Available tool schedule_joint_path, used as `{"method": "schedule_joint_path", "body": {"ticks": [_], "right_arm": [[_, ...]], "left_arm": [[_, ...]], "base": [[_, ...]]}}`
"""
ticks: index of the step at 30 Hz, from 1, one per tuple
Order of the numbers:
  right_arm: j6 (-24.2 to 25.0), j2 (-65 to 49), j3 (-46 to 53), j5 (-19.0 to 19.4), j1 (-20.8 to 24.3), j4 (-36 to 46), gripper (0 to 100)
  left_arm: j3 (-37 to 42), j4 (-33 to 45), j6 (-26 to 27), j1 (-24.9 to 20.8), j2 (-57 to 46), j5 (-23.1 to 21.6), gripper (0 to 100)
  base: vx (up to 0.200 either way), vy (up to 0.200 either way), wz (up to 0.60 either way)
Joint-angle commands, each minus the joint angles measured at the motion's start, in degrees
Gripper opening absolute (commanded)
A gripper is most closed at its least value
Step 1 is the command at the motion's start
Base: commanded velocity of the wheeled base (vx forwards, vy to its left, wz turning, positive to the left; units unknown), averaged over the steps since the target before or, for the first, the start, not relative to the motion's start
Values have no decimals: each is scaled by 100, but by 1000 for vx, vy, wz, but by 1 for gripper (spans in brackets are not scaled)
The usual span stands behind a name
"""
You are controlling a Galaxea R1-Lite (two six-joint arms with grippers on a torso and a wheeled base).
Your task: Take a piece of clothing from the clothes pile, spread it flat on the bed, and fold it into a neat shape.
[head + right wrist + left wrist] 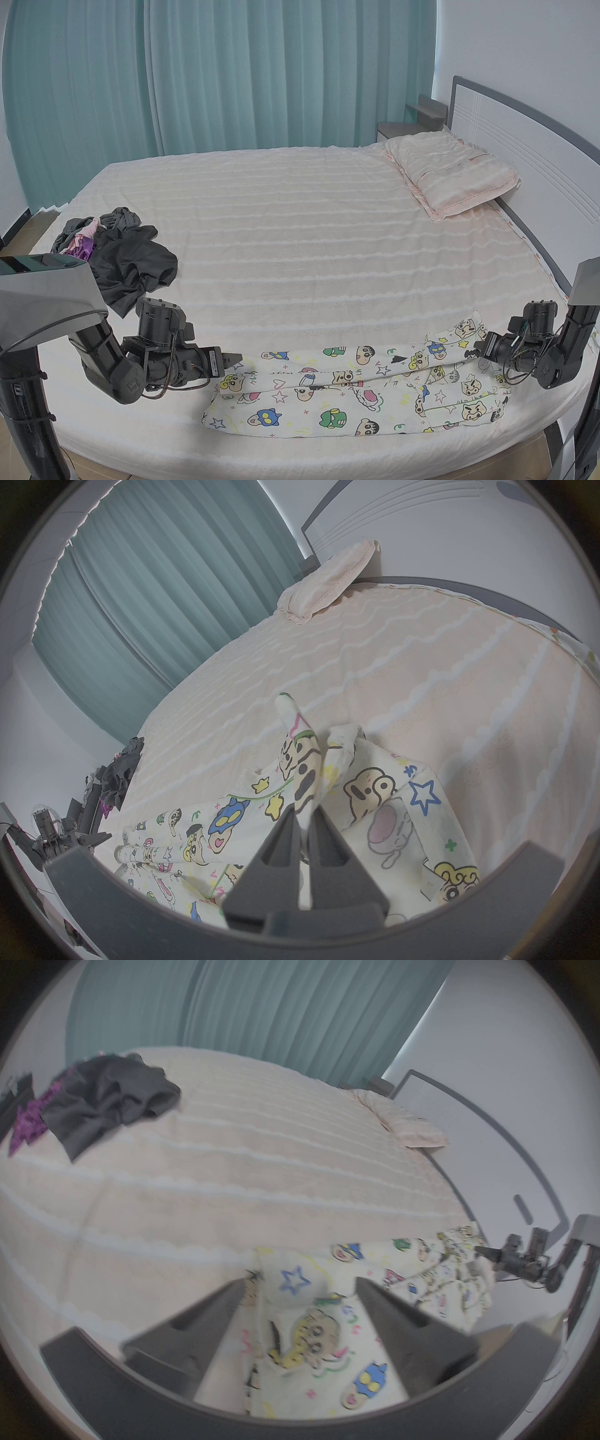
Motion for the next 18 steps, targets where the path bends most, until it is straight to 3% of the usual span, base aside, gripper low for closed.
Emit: {"method": "schedule_joint_path", "body": {"ticks": [1,8,18], "right_arm": [[-3,40,15,3,20,-2,0],[-3,67,42,3,37,-28,0],[-3,119,33,3,46,-46,0]], "left_arm": [[200,42,-231,42,-124,-766,100],[200,33,-302,50,52,-1372,100],[112,-28,-258,50,412,-1407,100]], "base": [[0,0,0],[0,0,0],[0,0,0]]}}
